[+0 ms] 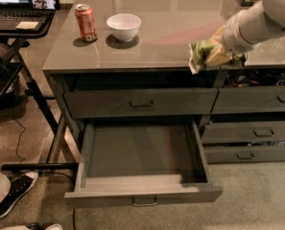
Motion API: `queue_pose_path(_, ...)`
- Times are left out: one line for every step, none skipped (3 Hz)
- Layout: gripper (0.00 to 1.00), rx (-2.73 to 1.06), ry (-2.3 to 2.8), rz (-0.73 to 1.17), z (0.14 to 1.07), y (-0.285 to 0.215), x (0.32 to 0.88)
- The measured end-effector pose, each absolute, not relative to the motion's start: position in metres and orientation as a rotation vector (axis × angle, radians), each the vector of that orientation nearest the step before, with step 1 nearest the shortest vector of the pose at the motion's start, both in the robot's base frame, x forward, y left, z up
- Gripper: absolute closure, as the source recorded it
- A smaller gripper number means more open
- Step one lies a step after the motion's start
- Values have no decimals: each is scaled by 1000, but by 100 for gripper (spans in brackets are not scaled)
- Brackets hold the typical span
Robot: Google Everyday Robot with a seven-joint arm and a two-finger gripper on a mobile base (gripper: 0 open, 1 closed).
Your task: Pick green jalapeno chip bag from middle drawer and place on counter
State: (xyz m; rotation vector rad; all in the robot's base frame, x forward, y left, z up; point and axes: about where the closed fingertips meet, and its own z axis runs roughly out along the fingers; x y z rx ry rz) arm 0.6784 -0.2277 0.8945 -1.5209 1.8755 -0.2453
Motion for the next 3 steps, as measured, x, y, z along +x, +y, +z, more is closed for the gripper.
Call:
queue_pose_path(100, -1462, 1780, -181, 910, -220, 709)
queue_pose_path(100, -1427, 1690, -72, 908, -199, 736)
queue_pose_path(81, -1386, 1643, 14, 893, -180, 761)
